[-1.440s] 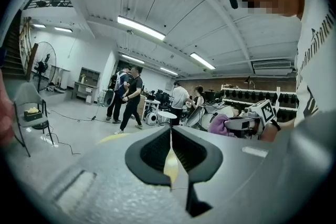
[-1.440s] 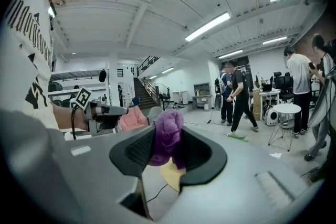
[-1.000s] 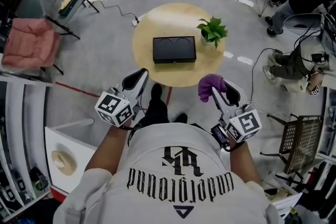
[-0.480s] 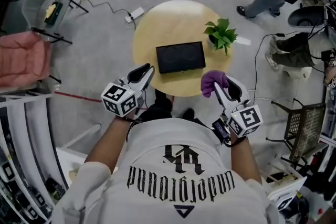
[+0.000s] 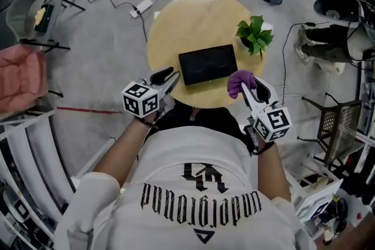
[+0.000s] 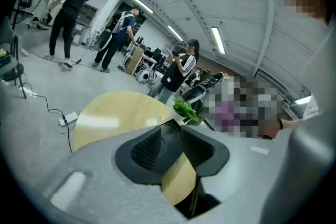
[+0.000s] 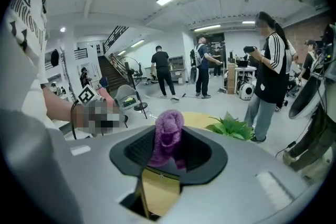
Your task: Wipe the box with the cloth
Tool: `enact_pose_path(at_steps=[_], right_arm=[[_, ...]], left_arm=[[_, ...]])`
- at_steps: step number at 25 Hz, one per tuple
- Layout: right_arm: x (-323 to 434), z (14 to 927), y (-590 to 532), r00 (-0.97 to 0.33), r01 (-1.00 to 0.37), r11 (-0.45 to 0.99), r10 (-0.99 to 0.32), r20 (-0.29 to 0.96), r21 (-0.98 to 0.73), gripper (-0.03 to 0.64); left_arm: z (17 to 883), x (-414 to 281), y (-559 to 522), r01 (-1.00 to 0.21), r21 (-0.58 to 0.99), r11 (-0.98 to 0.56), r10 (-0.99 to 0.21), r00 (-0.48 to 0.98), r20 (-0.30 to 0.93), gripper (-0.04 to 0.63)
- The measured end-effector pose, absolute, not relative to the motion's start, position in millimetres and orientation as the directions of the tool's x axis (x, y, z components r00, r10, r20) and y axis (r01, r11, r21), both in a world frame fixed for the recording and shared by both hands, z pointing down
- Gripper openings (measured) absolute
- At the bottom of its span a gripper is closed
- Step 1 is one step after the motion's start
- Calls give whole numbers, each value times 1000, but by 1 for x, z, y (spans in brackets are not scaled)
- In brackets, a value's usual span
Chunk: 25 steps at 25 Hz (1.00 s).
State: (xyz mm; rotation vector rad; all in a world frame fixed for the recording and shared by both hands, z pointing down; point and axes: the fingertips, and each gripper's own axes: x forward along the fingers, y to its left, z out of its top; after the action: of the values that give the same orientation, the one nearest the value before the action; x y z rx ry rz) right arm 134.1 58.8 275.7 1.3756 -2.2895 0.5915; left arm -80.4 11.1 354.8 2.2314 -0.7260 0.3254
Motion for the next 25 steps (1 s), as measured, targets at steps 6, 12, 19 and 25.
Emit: enact_pose_path(at_steps=[6,12,19,25], right_arm=[[137,324,40,-419,-891,433,-673,609,-135,141],[143,379,33,-421,-884,442,-604,677,-154,141],[144,434,31,-416,-857,497,-518,747,-132,141],[148,456,27,-386,-837,543,-506,771,-63,141]], left_arm=[[402,-76,-2,-609,616,-500,-351,792,499,143],[445,-69,-9,-638,628,-446,-314,769,557,167],[490,-61,-13,-648,657,-385,-264,759,595,181],[512,-54,-16,-638,687,-347,-239,769,593,181]])
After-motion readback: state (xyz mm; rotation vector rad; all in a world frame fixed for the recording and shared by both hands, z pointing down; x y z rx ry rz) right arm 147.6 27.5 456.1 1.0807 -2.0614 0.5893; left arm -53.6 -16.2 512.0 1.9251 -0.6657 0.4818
